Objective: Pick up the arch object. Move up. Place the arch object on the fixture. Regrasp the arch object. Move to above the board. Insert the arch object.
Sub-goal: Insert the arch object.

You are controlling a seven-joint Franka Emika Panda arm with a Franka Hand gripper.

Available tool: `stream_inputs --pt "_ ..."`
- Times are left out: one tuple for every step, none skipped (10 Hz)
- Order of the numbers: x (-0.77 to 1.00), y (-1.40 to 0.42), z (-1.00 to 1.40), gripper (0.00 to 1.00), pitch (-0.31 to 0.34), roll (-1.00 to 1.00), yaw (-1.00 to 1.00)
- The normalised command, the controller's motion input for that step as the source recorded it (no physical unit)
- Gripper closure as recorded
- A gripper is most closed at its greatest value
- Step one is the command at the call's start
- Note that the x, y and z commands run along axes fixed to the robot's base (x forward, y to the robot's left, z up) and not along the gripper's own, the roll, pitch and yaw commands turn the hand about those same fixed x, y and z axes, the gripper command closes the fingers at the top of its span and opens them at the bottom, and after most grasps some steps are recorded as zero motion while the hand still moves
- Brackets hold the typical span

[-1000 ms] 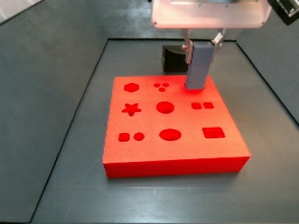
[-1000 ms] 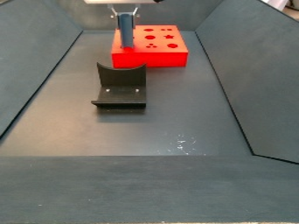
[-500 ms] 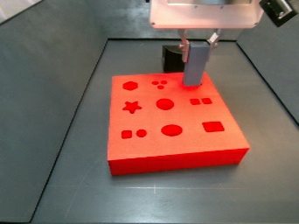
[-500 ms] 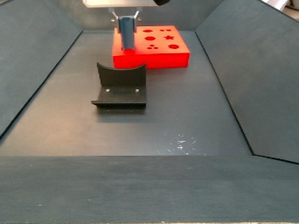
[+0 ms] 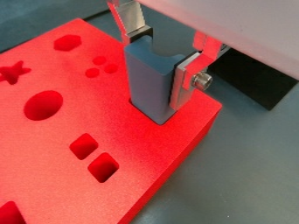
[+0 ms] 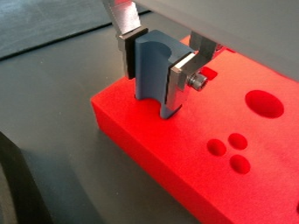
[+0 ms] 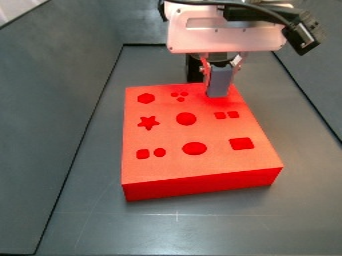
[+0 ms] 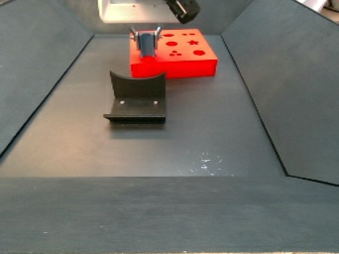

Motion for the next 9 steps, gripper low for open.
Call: stream_inputs --pt "0.0 0.0 0.0 1.0 0.0 -0.01 0.0" --pt "0.0 0.0 -0.1 1.0 -0.023 0.02 0.0" --pt "0.0 0.0 -0.73 1.0 -0.093 0.07 0.0" --pt "0.0 0.0 -0.92 1.0 -0.096 0.08 0.0" --pt "0.0 0.0 -1.0 1.0 -0.061 0.1 0.0" --pt "0.0 0.0 -1.0 1.0 -0.053 0.08 0.0" --pt "0.0 0.0 -0.03 1.0 -0.02 -0.02 0.0" --pt "0.0 0.0 0.0 1.0 -0.016 0.0 0.0" --pt "0.0 0.0 0.0 1.0 0.0 0.01 0.0"
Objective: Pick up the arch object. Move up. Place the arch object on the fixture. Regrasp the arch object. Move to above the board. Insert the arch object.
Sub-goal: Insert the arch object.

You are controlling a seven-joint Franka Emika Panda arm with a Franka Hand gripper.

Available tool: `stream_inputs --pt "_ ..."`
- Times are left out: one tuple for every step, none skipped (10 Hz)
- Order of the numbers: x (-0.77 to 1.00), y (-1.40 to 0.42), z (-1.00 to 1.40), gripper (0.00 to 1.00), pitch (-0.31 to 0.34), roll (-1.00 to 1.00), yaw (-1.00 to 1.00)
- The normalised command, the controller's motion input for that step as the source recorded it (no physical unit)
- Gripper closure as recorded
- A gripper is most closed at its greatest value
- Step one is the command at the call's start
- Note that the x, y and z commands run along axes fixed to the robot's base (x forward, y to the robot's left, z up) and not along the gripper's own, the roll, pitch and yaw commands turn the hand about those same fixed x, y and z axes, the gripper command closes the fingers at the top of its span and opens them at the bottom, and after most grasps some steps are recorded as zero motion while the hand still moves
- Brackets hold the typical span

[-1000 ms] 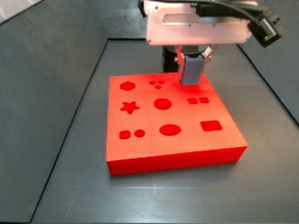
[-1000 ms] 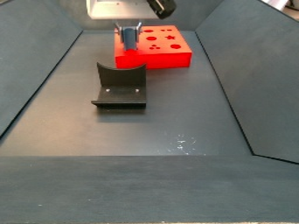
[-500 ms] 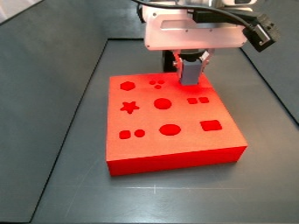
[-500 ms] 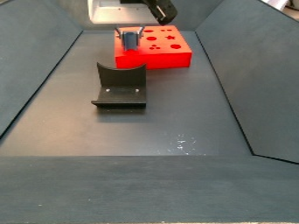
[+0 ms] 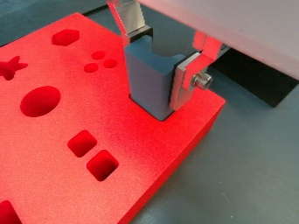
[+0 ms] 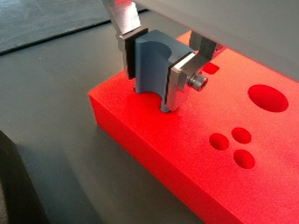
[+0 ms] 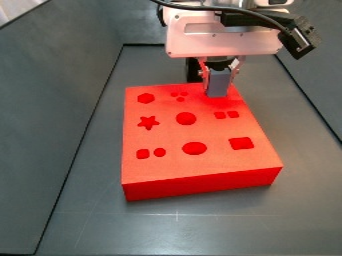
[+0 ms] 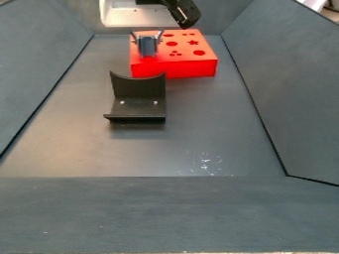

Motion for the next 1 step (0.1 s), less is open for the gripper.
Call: stream_inputs --pt "0.0 0.0 -0.01 1.0 0.0 0.01 0.0"
